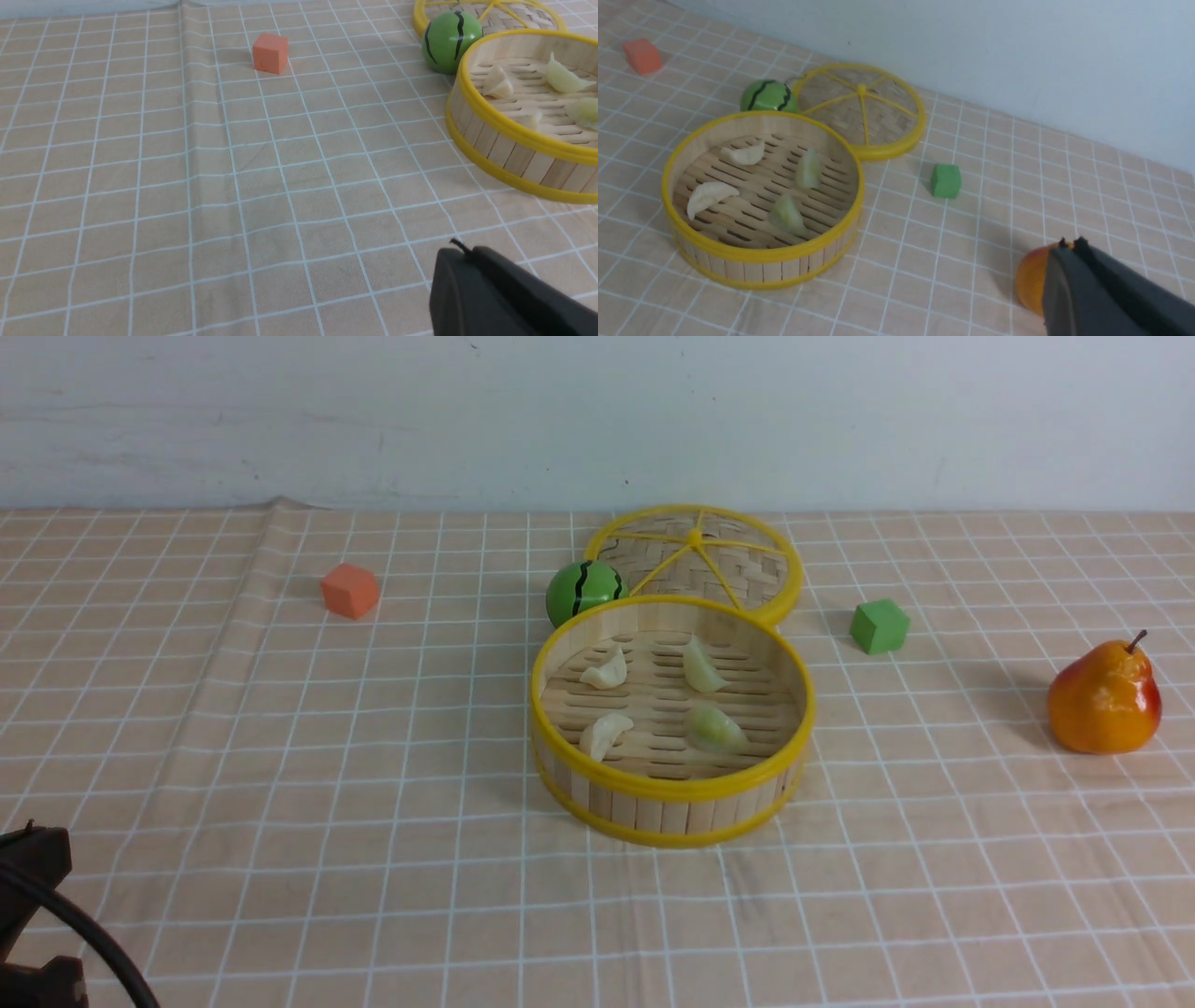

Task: Put the dumplings into the steamer on the table with the brown tablecloth.

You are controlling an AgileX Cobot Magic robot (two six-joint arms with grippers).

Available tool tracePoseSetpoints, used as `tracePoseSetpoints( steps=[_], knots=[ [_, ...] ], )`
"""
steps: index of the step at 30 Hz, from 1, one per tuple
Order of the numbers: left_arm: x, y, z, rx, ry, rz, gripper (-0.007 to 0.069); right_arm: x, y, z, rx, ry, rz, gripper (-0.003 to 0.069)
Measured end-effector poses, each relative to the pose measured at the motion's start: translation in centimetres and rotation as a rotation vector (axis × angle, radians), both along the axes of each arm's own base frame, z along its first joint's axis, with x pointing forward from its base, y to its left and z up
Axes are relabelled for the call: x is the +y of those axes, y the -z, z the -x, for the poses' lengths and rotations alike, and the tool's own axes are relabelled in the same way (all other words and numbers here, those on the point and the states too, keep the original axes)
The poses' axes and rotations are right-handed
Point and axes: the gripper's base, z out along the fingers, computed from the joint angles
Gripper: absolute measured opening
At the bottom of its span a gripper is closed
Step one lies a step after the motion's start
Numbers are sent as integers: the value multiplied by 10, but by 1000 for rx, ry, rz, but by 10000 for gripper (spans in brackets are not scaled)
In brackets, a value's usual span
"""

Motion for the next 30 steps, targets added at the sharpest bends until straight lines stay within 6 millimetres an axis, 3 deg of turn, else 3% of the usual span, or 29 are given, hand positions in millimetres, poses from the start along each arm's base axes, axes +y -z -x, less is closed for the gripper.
tracePoseSetpoints(
  steps=[4, 6, 8, 10, 15, 20, 25, 28, 30],
  knots=[
    [0, 0, 0, 0, 0, 0, 11, -1, 80, 20, -230, -76, 57, -21],
    [0, 0, 0, 0, 0, 0, 13, 0, 99, 26, -283, -108, 77, -20],
    [0, 0, 0, 0, 0, 0, 16, 5, 150, 41, -392, -215, 131, -19],
    [0, 0, 0, 1, -1, 0, 18, 11, 170, 52, -487, -307, 167, -18],
    [0, 0, 0, 1, 0, 0, 18, 24, 158, 67, -718, -481, 273, -16],
    [0, 0, 0, 1, 0, 0, 21, 21, 155, 65, -705, -438, 217, -13],
    [0, 0, 0, 1, 0, 0, 29, 2, 168, 52, -435, -199, -8, -11],
    [0, 0, 0, 2, -1, -1, 29, -8, 183, 52, -277, -64, -191, -11],
    [0, 0, 0, 2, -1, -1, 29, -13, 189, 54, -223, -15, -215, -11]
  ],
)
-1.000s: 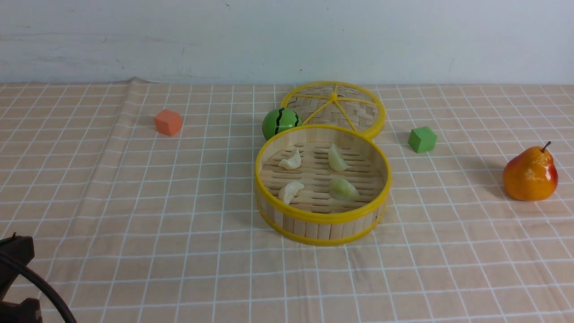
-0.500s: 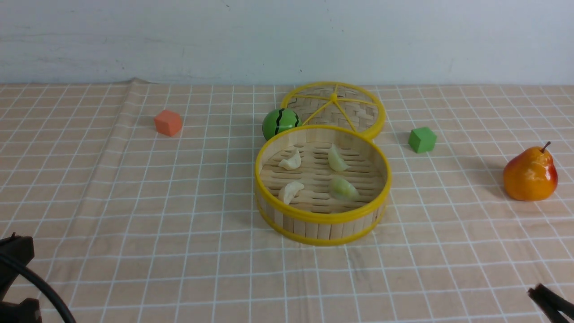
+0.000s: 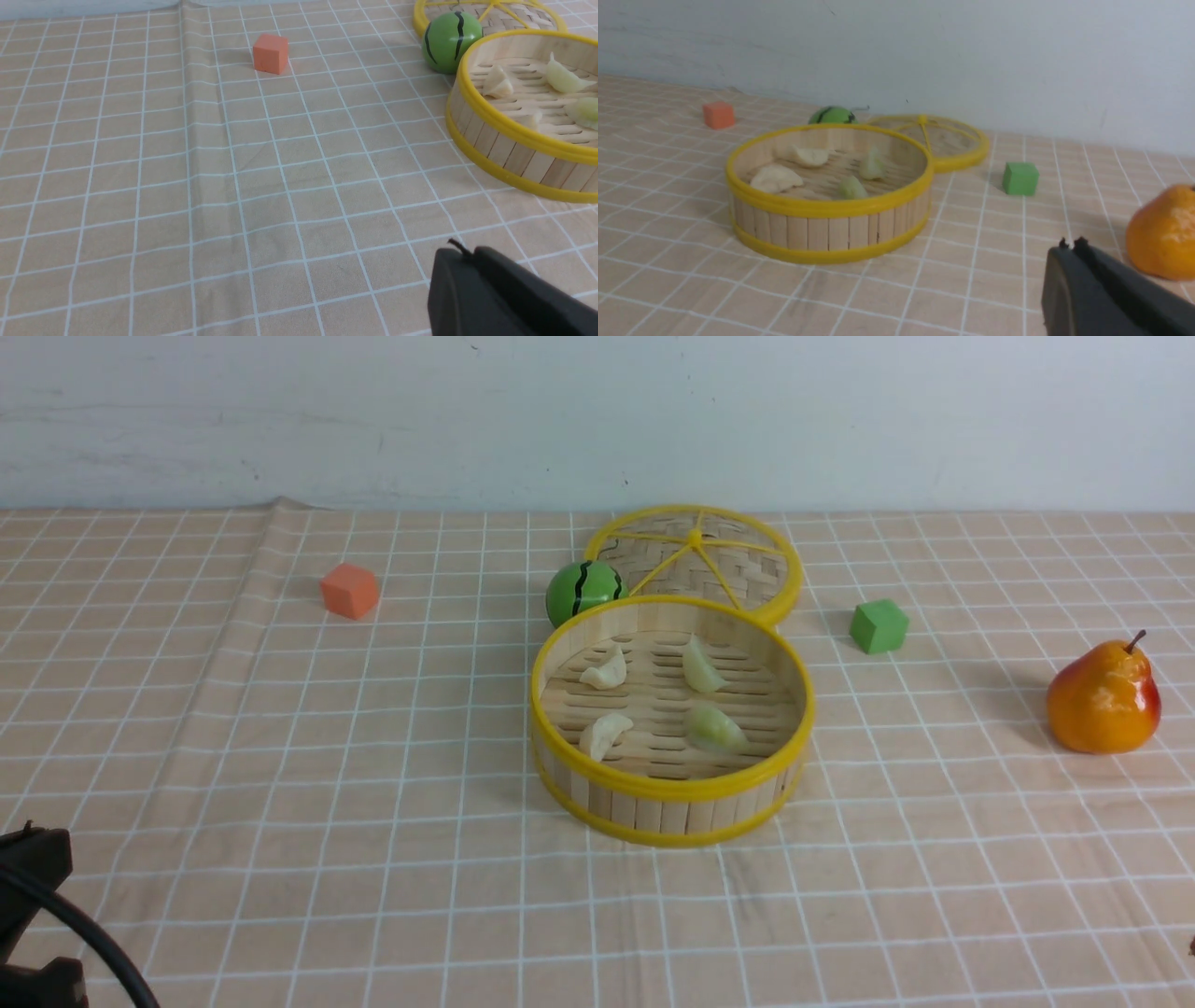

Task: Put the dumplings into the steamer on the table with the brown tablecloth.

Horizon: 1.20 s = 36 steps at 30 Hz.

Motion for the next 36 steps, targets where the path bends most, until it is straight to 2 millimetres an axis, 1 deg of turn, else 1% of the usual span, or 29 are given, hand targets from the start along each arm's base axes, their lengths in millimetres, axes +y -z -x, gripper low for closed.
tracePoseSetpoints(
  steps=[2, 3, 6, 9, 10, 11, 13, 36],
  knots=[
    [0, 0, 0, 0, 0, 0, 31, -3, 3, 3, 20, 26, 26, -11],
    [0, 0, 0, 1, 0, 0, 34, -5, 5, 8, 19, 51, 37, -11],
    [0, 0, 0, 1, -1, 0, 36, -8, 10, 14, 58, 86, 32, -11],
    [0, 0, 0, 3, -2, -1, 36, -10, 24, 18, 207, 136, -4, -11],
    [0, 0, 0, 2, -2, -1, 36, -10, 25, 18, 218, 139, -7, -11],
    [0, 0, 0, 5, -4, -2, 36, -11, 29, 19, 276, 160, -41, -11],
    [0, 0, 0, 4, -3, -2, 36, -12, 29, 20, 302, 180, -79, -10],
    [0, 0, 0, 5, -4, -2, 39, -12, 30, 20, 317, 185, -105, 7]
  ],
)
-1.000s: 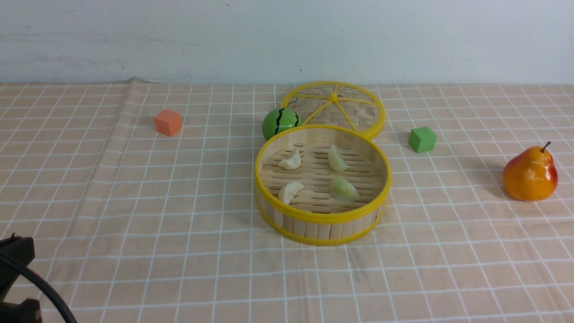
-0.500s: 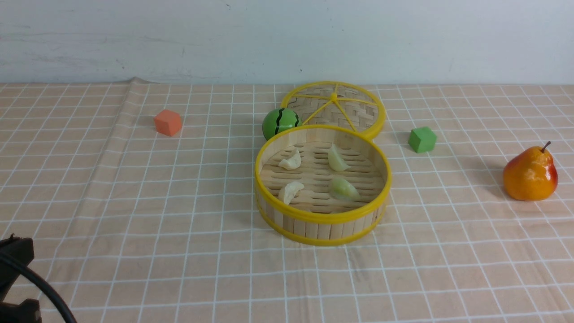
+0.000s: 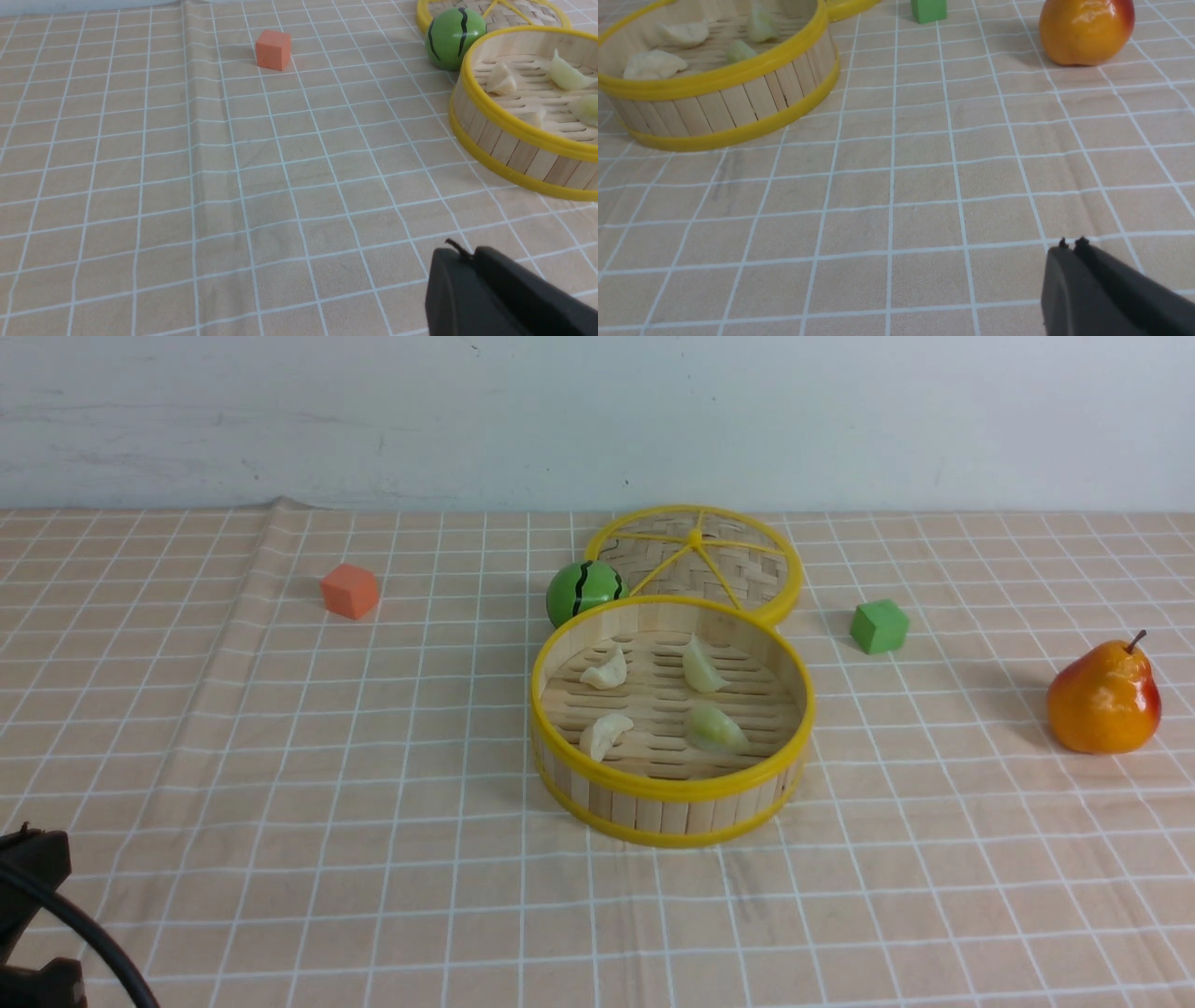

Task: Put the dumplings into the steamer on the table with the brown tablecloth.

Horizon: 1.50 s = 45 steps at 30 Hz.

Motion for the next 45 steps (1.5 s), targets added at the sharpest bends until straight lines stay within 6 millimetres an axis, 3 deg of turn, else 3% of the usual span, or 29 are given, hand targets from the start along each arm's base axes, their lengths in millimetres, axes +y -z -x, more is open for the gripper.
tracePoseSetpoints(
  steps=[6, 10, 13, 16, 19, 22, 27, 33, 45],
  knots=[
    [3, 21, 9, -32, 24, 7, 46, 0, 0, 0, 1, 0, 0, 14],
    [17, 40, 27, -93, -42, 21, 46, 0, 0, 0, 1, 0, -1, 20],
    [26, 59, 46, -229, -113, 150, 45, 0, 0, 0, 1, 0, -1, 21],
    [25, 80, 45, -286, -161, 218, 16, 0, 0, 0, 2, 0, -2, 21],
    [27, 87, 43, -318, -232, 247, -13, 0, 0, 0, 2, 1, -4, 24],
    [29, 91, 43, -287, -280, 252, -14, 0, 0, 0, 2, 1, -4, 26],
    [27, 113, 47, -51, -285, 224, -14, 0, 0, 0, 2, 1, -5, 31],
    [23, 115, 48, -37, -200, 90, -14, 0, 0, 0, 2, 1, -5, 40],
    [23, 116, 48, -39, -182, 62, -14, 0, 0, 0, 2, 1, -5, 56]
  ],
)
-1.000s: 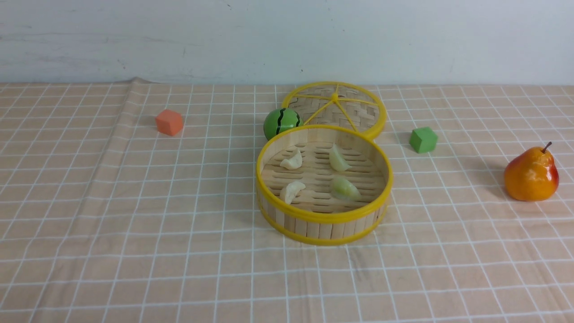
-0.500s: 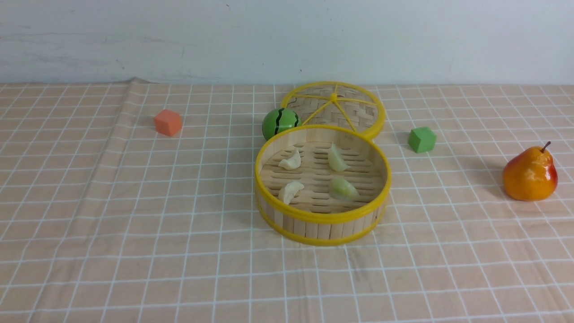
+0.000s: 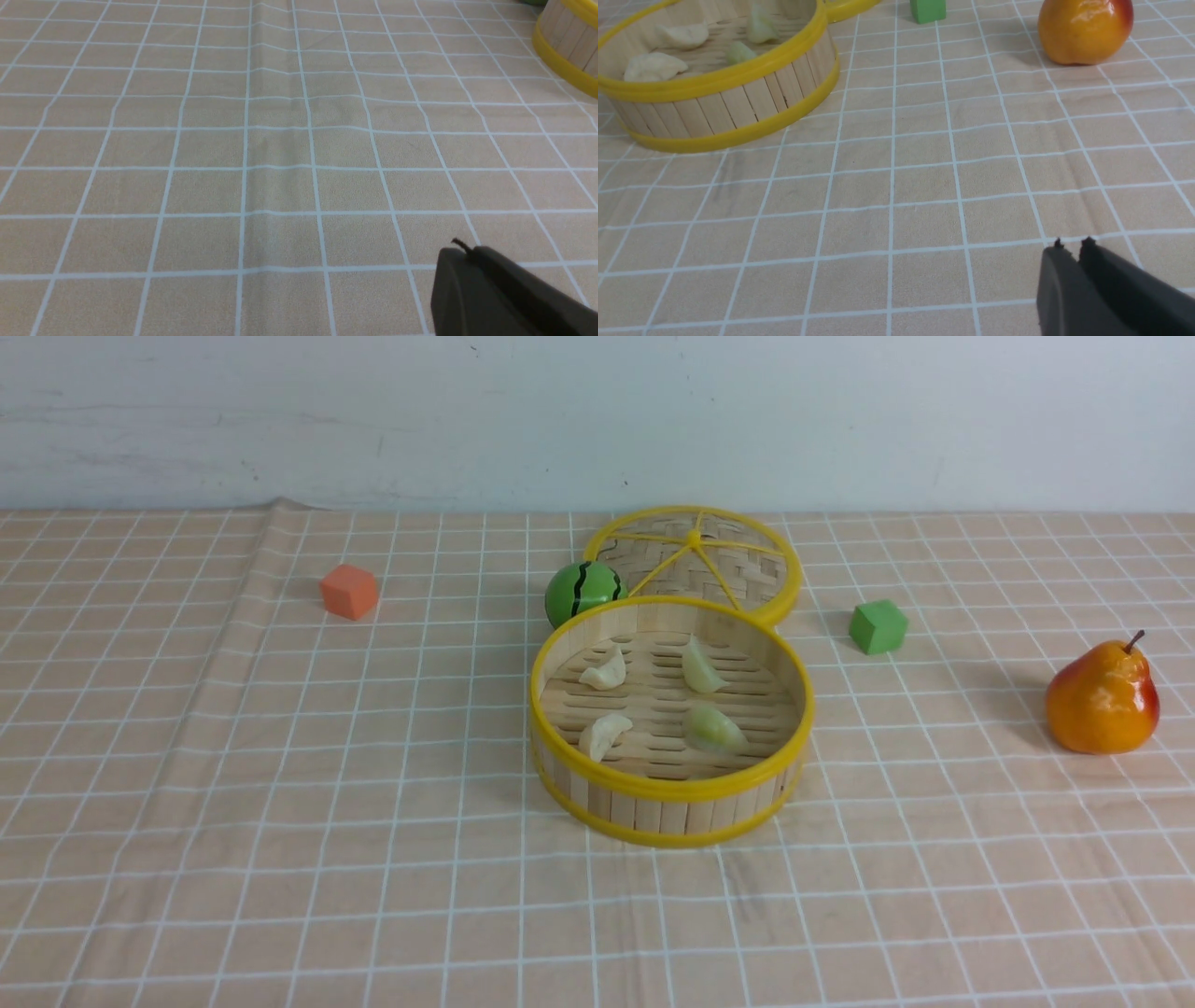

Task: Put the dumplings into the steamer on the table with the brown tablecloth.

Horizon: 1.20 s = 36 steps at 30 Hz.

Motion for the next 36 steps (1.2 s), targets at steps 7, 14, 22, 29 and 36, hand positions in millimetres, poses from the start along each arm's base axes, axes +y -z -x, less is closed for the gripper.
tracePoseSetpoints(
  steps=[7, 14, 22, 29, 36],
  knots=[
    [0, 0, 0, 1, 0, 3, -14, 0, 0, 0, 0, 0, -1, 64],
    [0, 0, 0, 1, 0, 3, -14, 0, 0, 0, 0, 0, -2, 77],
    [0, 0, 0, 1, 0, 3, -14, 0, 0, 0, 0, 0, -2, 84],
    [0, 0, 0, 2, 0, 3, -14, 0, 0, 0, 0, 0, -2, 90],
    [0, 0, 0, 2, 0, 3, -14, 0, 0, 0, 0, 0, -2, 100]
  ],
)
